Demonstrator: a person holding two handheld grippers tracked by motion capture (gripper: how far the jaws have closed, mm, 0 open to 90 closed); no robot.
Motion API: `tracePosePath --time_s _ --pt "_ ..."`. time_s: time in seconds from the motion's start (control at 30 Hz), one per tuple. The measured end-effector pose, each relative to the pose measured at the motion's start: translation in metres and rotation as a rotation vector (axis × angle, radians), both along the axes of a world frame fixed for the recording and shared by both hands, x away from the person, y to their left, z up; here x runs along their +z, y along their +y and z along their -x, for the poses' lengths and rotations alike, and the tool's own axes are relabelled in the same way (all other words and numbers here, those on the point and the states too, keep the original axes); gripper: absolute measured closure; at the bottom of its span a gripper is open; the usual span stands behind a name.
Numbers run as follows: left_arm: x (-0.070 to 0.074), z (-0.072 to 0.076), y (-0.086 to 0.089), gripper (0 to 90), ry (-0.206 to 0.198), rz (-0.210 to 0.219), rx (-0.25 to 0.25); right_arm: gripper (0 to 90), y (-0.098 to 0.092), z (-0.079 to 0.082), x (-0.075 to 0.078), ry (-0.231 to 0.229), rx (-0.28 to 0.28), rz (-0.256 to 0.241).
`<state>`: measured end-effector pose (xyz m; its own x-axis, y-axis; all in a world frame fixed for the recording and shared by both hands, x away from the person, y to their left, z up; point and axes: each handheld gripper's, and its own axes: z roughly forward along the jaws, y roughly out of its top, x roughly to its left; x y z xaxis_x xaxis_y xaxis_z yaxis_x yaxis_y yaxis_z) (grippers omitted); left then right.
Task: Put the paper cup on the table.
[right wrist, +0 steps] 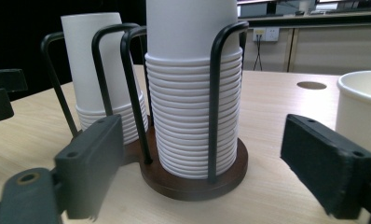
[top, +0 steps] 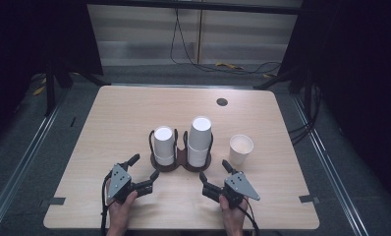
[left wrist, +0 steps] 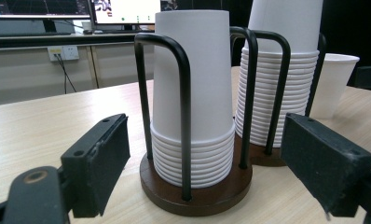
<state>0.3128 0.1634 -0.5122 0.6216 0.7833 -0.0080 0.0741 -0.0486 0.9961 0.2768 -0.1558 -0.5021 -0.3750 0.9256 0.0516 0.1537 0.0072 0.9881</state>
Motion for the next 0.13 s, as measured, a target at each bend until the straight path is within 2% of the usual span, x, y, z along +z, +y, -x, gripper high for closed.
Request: tracePosePath --time_s 0.13 --pt "0.0 0.0 0.0 15.7 -0.001 0.0 0.0 13.1 0.002 0.0008 -0.0001 -0.003 -0.007 0.01"
